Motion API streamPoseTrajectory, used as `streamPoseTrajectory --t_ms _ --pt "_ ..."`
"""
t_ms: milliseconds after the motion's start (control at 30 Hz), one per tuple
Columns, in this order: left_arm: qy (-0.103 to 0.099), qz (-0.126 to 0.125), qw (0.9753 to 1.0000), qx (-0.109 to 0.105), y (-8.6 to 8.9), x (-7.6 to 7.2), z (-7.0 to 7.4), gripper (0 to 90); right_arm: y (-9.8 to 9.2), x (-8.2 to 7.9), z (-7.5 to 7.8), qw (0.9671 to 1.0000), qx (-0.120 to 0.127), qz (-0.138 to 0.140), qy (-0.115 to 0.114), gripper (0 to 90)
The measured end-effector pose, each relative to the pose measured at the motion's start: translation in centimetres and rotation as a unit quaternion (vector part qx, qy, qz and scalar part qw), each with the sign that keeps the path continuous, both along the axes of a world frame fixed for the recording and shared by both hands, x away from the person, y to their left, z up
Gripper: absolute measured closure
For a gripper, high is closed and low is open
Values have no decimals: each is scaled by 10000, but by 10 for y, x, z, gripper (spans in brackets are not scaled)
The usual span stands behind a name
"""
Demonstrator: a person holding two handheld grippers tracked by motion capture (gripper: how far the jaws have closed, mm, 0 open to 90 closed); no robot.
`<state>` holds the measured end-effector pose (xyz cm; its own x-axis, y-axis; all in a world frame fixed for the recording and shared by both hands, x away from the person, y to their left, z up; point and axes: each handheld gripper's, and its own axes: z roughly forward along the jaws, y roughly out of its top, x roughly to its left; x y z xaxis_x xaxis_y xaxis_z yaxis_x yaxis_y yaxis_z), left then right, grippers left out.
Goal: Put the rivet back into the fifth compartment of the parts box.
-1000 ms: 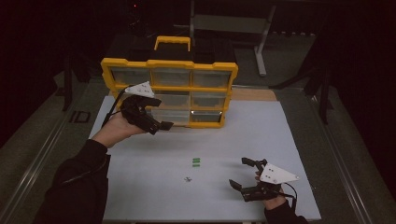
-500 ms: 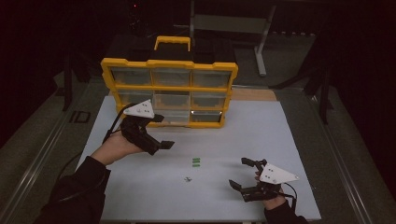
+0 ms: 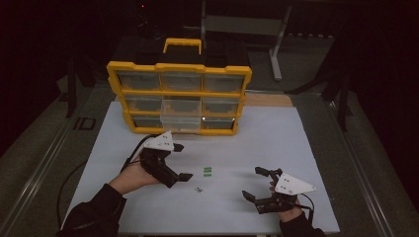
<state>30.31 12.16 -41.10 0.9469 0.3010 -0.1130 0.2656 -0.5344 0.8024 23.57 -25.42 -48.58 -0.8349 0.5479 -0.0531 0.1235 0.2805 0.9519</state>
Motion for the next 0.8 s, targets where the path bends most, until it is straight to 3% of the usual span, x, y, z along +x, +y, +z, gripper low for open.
streamPoseTrajectory --t_ms 467,667,800 --pt "338 -145 9993 -66 -8 -12 -49 27 1 0 0 10000 -18 4 -3 123" --pt "393 -180 9991 -38 -11 -11 -67 160 1 -1 1 10000 -20 1 -11 123" --pt "393 -153 9991 73 -13 -9 -78 310 0 -1 0 10000 -23 3 -1 123"
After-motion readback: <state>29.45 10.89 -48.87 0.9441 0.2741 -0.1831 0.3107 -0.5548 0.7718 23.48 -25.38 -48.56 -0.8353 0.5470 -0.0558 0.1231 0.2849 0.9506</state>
